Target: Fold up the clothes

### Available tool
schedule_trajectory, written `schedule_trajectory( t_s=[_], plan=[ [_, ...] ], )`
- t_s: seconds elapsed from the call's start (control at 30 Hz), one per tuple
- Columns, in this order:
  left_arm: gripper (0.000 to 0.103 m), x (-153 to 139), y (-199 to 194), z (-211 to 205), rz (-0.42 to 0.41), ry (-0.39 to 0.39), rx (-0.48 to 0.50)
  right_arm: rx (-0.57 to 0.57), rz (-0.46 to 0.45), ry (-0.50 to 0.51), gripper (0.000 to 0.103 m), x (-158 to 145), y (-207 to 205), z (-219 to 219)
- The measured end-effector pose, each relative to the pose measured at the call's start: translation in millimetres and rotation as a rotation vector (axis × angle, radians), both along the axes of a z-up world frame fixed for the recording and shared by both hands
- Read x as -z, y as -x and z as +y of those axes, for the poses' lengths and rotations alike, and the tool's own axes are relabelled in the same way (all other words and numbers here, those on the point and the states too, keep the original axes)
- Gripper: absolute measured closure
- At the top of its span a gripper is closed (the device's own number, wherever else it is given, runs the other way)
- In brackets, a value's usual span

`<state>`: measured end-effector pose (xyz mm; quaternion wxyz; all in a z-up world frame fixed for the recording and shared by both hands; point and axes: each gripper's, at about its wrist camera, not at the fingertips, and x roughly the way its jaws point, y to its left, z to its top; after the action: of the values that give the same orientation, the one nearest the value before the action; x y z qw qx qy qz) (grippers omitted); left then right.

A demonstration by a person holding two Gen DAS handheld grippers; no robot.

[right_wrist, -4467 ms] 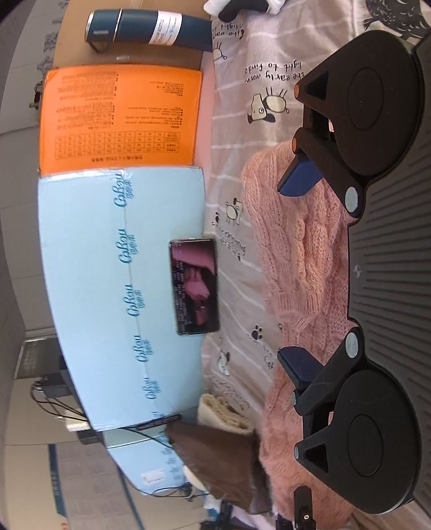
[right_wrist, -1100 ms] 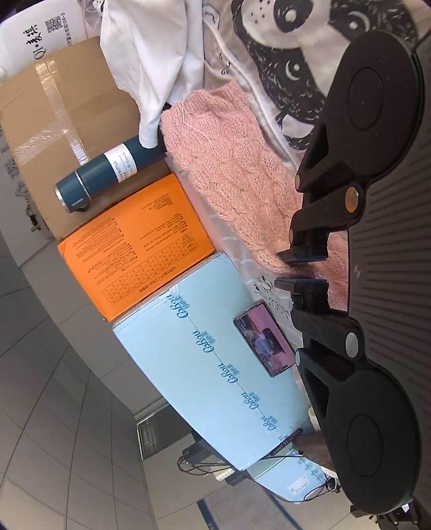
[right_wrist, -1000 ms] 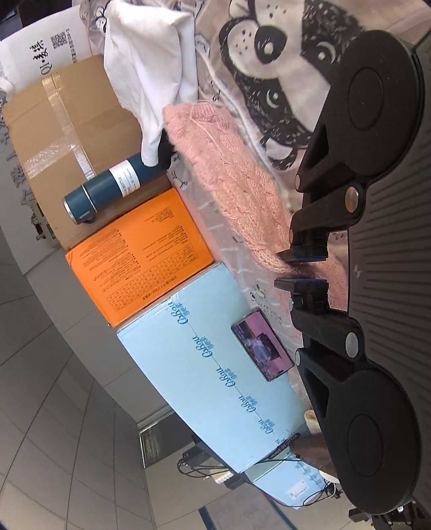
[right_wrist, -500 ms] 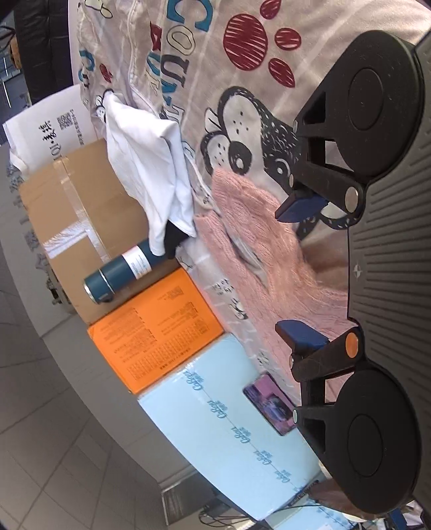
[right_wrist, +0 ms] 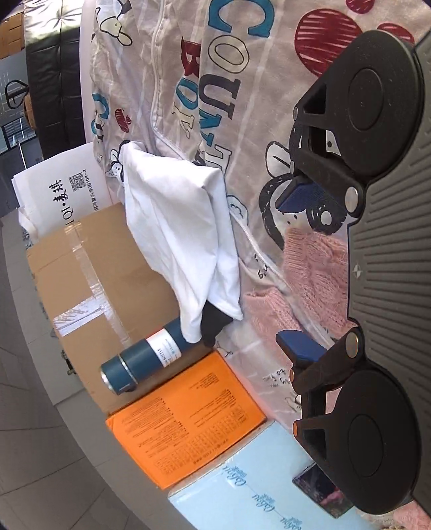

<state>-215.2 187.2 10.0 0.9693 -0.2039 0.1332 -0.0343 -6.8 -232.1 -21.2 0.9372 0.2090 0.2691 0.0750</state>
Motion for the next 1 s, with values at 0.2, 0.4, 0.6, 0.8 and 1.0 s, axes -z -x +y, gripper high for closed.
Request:
schedule_trajectory(
  t_s=[0.2, 0.4, 0.6, 0.8, 1.0],
  plan=[
    [0.005, 8, 2, -1, -0.057, 0.023, -0.038, -0.046, -0.010, -0.035, 0.019, 9, -4, 1],
    [0.003, 15, 4, 0, -0.104, 0.031, 0.035, -0.051, -0.019, -0.069, 0.015, 9, -3, 0],
    [0.003, 28, -14, 13, 0.015, 0.131, 0.027, -0.053, -0.025, -0.098, 0.014, 10, -3, -2],
    [0.003, 38, -31, 18, 0.124, 0.175, 0.036, -0.051, -0.030, -0.121, 0.014, 11, -2, -5],
    [0.003, 30, -32, 0, 0.189, 0.044, -0.010, -0.012, -0.007, -0.057, 0.014, 5, 2, 0]
  ],
)
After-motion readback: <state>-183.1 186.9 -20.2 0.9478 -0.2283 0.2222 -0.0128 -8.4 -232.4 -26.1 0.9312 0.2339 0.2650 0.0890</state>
